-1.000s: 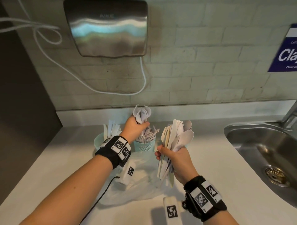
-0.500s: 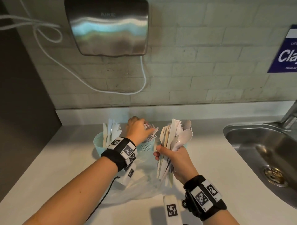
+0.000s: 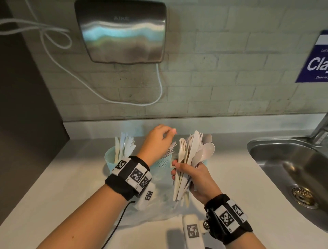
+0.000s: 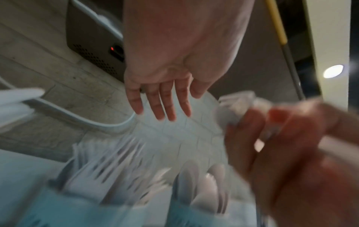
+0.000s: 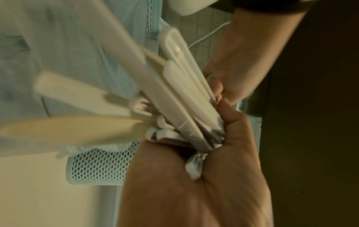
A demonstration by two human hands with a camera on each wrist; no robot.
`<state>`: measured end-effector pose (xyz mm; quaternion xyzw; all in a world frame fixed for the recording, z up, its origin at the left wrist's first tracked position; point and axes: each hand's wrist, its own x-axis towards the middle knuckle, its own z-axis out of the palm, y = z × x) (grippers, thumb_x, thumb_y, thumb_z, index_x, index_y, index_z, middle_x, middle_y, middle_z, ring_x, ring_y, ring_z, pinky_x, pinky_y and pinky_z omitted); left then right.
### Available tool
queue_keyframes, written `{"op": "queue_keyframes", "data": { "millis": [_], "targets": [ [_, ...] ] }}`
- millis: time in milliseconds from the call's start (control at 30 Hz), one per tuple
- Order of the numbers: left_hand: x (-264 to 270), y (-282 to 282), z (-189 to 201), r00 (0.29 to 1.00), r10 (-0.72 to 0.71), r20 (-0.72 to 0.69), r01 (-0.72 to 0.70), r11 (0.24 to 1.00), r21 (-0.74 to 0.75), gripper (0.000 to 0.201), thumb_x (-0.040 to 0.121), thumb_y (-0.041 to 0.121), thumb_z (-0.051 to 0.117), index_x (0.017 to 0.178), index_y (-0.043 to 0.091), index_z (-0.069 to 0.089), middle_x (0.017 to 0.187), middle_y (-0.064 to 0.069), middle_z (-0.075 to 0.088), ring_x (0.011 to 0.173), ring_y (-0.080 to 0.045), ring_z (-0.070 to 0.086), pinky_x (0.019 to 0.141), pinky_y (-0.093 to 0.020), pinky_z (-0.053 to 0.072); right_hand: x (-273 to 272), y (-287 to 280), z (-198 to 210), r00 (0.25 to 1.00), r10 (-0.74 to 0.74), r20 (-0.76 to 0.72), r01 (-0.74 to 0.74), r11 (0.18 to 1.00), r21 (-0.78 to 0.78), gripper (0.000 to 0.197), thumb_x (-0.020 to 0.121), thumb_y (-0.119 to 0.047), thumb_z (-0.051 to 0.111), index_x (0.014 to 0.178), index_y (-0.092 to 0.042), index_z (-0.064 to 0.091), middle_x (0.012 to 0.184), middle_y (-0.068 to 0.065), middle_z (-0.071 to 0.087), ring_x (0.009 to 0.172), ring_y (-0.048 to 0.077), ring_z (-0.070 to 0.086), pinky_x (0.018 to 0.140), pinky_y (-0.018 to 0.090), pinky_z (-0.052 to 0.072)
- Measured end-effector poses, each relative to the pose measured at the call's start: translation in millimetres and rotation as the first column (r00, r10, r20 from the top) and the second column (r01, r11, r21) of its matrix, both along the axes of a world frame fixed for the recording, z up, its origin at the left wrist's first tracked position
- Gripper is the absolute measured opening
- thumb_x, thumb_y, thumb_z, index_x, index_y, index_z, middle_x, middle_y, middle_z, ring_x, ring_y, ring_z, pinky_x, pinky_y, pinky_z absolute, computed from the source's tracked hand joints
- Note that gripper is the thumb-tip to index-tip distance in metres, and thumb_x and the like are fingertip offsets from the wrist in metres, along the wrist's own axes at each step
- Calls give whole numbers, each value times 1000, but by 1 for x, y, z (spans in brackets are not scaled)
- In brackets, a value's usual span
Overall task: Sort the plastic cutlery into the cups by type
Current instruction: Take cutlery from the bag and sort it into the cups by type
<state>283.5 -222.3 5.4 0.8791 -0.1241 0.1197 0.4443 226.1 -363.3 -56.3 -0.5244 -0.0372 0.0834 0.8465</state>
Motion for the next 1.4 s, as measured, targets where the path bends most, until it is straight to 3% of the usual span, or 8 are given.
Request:
{"op": "queue_keyframes", "data": {
  "millis": [100,233,367,467,633,900,1100,1400],
  "targets": [
    [-25,0,14,991,-63,-121,47,991,-128,27,90,38,56,89,13,67,90,-12,68,80,-21,62,78,-36,51,0,0,0,1000,3,9,-3,1000,0,46,73,-8,71,112,9,56,76,14,65,63,22,65,59,33,55],
    [-45,1,7,969,-165,-185,118,963,-244,24,80,32,71,88,11,63,82,-7,63,71,-13,58,70,-29,53,1,2,1,999,5,52,-4,1000,-22,29,81,2,66,109,4,58,77,13,64,65,22,64,59,33,55],
    [-49,2,-4,983,-98,-156,74,986,-152,20,73,25,79,84,19,63,78,4,56,68,-8,54,66,-27,53,1,6,2,995,2,95,7,995,-97,28,81,10,59,105,-5,62,76,8,66,67,19,65,62,32,55],
    [-53,3,-5,998,-31,-60,30,999,-11,12,76,29,75,83,25,67,85,8,55,73,-2,49,71,-22,44,0,9,1,993,-12,119,29,990,-137,35,73,4,64,106,-8,62,78,7,68,68,18,65,62,29,55],
    [-60,-1,-7,997,2,-81,12,986,167,23,78,44,69,78,21,73,85,10,55,85,-10,56,82,-37,49,0,9,-2,991,-22,134,43,987,-155,43,72,13,61,111,-5,62,87,8,70,73,17,66,63,28,54],
    [-64,-8,-7,988,-7,-153,20,996,87,14,72,32,76,72,19,70,79,10,56,82,-10,58,77,-29,51,1,5,-9,990,17,141,2,991,-134,54,57,8,62,111,-1,62,85,7,71,75,14,67,60,25,53],
    [-65,-11,-10,975,11,-222,-13,1000,-6,19,72,21,68,60,6,64,68,-14,65,63,-19,58,66,-34,54,-1,6,-8,989,57,134,-41,991,-124,52,59,6,61,110,0,61,79,6,69,73,17,64,62,27,53],
    [-62,-6,-12,953,-57,-298,-16,971,-238,25,87,7,55,63,12,55,62,-1,56,57,-11,54,52,-14,45,-2,6,-1,991,86,106,-92,994,51,44,77,-3,63,120,-3,57,101,10,72,93,21,68,78,28,55]
  ]
}}
